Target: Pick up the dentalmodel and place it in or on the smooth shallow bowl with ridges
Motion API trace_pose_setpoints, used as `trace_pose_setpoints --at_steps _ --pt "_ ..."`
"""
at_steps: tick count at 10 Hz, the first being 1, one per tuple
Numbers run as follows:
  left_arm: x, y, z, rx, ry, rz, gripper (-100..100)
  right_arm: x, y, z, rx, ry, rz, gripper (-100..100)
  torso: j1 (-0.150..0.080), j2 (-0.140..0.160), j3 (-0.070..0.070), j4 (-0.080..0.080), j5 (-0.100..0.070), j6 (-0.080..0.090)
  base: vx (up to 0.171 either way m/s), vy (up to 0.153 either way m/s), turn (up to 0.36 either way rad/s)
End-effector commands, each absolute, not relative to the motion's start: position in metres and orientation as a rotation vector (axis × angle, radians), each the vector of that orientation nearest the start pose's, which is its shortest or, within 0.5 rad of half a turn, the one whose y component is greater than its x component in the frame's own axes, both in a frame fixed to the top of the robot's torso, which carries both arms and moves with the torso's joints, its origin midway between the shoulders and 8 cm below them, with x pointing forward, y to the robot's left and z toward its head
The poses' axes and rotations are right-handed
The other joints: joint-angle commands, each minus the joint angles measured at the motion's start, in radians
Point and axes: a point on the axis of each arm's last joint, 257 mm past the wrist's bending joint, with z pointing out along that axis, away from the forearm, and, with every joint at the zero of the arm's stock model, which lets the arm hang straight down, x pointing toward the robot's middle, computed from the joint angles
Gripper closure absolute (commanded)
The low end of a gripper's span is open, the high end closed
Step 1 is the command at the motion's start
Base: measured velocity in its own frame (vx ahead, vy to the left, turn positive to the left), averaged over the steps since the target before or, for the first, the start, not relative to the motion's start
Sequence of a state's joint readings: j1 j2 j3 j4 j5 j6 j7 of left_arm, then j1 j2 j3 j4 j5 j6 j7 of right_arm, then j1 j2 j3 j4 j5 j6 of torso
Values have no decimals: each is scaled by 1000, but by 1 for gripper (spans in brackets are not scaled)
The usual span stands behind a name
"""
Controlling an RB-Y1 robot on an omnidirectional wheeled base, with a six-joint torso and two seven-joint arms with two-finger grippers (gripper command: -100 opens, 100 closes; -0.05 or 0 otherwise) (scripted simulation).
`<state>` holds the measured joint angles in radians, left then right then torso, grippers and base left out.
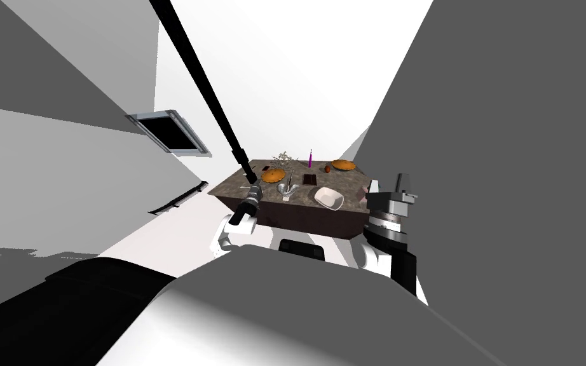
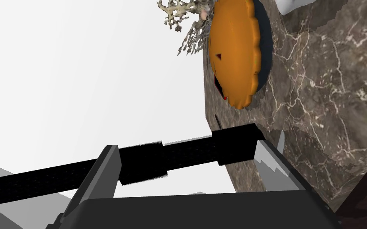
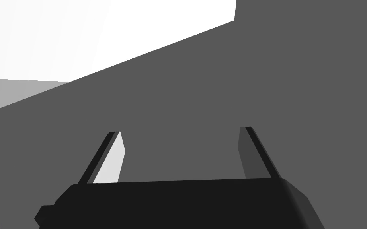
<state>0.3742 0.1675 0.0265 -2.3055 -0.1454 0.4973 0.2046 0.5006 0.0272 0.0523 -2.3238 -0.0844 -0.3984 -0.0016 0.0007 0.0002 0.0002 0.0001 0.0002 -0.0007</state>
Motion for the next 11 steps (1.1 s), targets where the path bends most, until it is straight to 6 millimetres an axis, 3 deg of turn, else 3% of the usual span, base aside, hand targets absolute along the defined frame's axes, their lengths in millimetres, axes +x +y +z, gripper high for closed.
trace_pose_setpoints --at_steps 1,11 --pt "432 327 -150 -1314 1214 -920 -100 353 -274 24 783 580 1399 0 0 0 0 0 0 0 -7 -1 -138" --pt "424 347 -194 -1513 1275 -764 -100 353 -274 24 783 580 1399 0 0 0 0 0 0 0 -6 3 -77"
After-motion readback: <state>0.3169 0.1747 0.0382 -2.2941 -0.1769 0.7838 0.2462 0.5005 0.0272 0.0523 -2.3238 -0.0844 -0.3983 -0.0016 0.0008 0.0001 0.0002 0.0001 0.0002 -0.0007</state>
